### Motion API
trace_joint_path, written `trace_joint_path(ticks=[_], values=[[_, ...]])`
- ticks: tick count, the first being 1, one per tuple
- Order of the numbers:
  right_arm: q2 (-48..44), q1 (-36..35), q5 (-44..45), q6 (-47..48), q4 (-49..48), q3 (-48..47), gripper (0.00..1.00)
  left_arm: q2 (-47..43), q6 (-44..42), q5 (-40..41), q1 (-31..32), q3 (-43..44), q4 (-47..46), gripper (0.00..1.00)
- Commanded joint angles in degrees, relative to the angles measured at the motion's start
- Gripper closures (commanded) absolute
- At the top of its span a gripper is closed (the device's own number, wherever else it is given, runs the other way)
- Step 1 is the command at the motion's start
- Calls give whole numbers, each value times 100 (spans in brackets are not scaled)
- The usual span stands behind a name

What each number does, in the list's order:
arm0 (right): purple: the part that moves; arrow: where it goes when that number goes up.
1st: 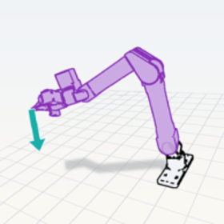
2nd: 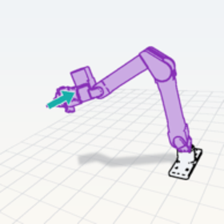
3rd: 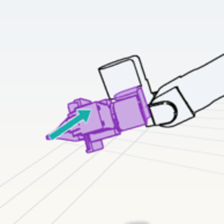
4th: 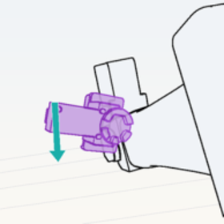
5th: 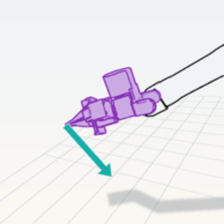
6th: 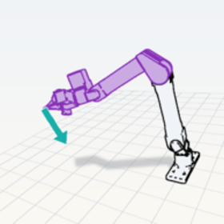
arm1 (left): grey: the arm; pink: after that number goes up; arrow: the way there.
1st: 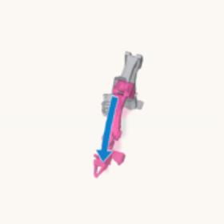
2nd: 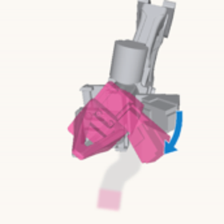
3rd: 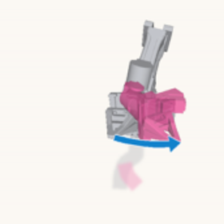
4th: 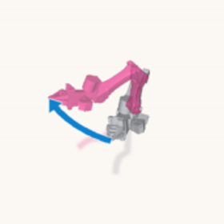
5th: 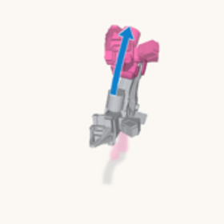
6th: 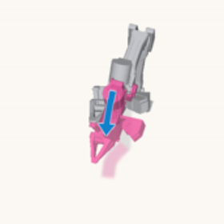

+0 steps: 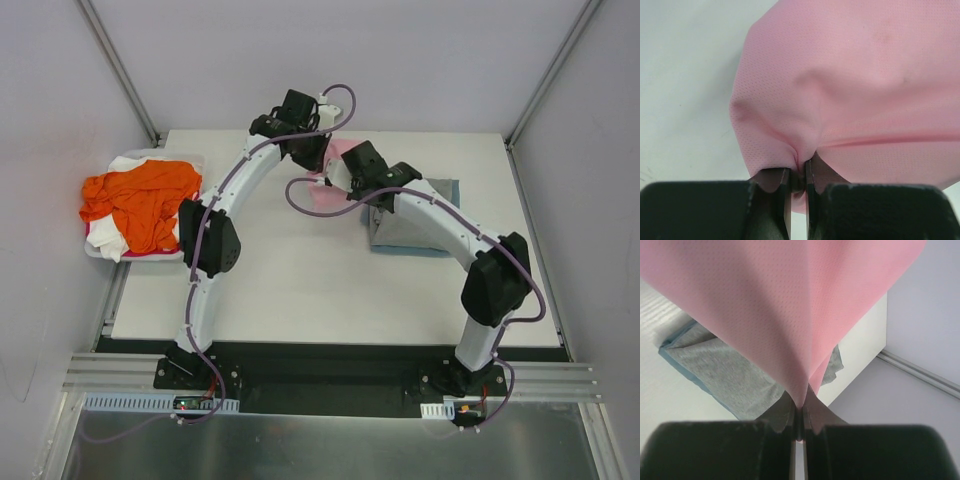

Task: Fold and stack the t-shirts
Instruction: Neatly place the folded tshirt to the corner

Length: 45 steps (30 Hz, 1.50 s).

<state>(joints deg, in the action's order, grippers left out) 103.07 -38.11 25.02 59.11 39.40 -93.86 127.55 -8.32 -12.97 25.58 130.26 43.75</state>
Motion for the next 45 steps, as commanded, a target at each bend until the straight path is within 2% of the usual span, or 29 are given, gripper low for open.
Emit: trace_joint_path(ticks=[1,12,24,35,45], values=[[-541,216,733,-110,648,210,99,235,-38,427,-45,290,2,100],[-1349,971,584,-163,613,1195,99,938,111,682,368,1089,-15,100],[-2018,1780,408,21,587,1722,99,1114,331,998,562,1213,-217,100],[-2344,1798,372,-146,815,2153,99,1545,295,1165,1115,1318,-323,100],[-2309,1798,346,-339,1026,2294,99,1905,339,1446,1388,1863,-437,100]])
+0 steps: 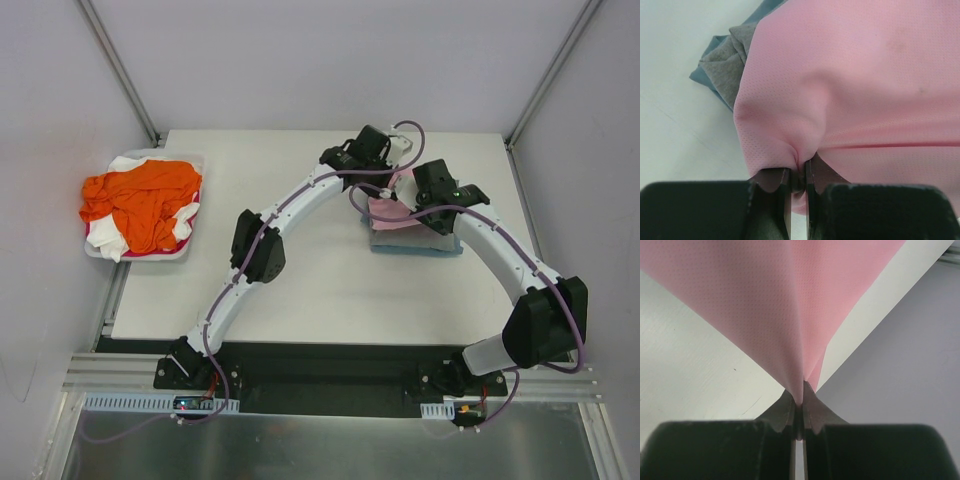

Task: Fold and stack the t-shirts
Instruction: Neatly place the folded tshirt to the corner

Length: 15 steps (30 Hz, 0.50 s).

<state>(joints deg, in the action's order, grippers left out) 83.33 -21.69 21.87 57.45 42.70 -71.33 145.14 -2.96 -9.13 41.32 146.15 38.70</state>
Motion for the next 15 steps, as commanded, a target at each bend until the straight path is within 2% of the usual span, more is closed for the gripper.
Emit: trace_joint_path(ticks=[1,8,15], values=[[-300,157,661,-208,731,32,99,146,-196,1062,-186,283,50,100],[-186,183,643,-278,530,251,99,366,-205,1097,-186,476,-178,100],[-63,446,511,-199,-76,278,99,357,-407,1299,-186,230,-679,100]])
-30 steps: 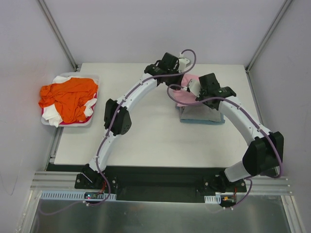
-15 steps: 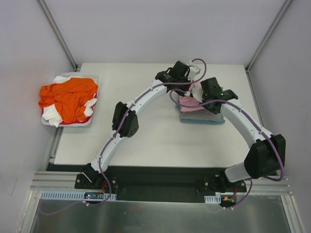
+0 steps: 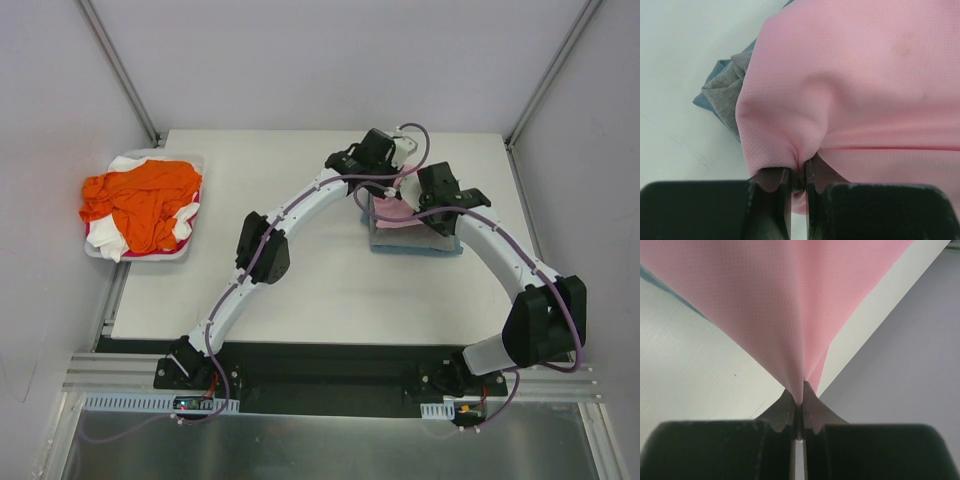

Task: Fold and stack the t-shirts
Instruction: Neatly place the folded tshirt to the corner

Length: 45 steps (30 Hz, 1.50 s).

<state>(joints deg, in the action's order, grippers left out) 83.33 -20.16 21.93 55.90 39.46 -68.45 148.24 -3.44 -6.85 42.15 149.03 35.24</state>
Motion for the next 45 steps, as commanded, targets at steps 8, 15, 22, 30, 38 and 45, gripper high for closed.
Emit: trace_joint_path(ticks=[8,15,22,30,38,45], values=[[-1,522,496,17,-360,-64,99,126,-333,1230,-330,-76,-694,100],[166,601,549,96,-1027,190,99,152,-394,1169,-330,-85,-870,100],[123,724,672,334,-1740,622,99,152,-359,1011,-348,-94,-949,100],[-255,768,812,431,-1872,262,99,99,-306,1019,-365,134,-1011,100],[-642,768,1173,527,-2048,86,99,12,-359,1072,-366,363,-1107,100],[-801,768,1375,545,-1960,50,99,37,-368,1063,-357,399,-1107,100]])
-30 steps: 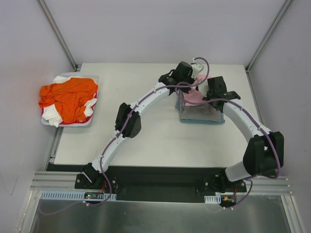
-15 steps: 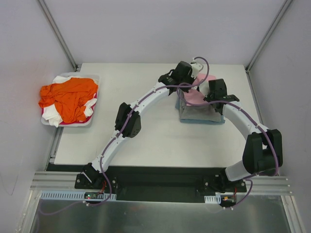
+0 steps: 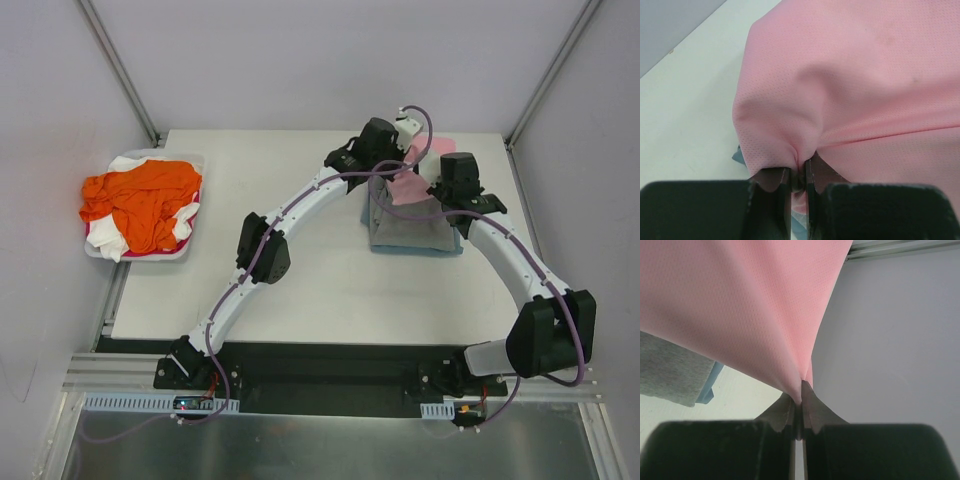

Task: Fold and stack the t-shirts
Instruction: Neatly place the folded tshirt to the corner

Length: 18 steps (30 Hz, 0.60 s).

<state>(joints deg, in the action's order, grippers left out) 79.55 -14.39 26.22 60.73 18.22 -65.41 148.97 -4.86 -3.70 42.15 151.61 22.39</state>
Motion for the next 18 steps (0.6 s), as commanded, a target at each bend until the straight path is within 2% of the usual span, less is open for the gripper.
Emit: trace_joint_path(ticks=[1,6,18], values=[[-397,191,912,-25,243,-210,99,-26,-234,748,-357,132,186,100],[-177,191,736,-219,323,115,99,88,-234,713,-330,44,187,100],[96,305,709,-105,-37,-51,99,352,-261,740,-322,378,160,100]])
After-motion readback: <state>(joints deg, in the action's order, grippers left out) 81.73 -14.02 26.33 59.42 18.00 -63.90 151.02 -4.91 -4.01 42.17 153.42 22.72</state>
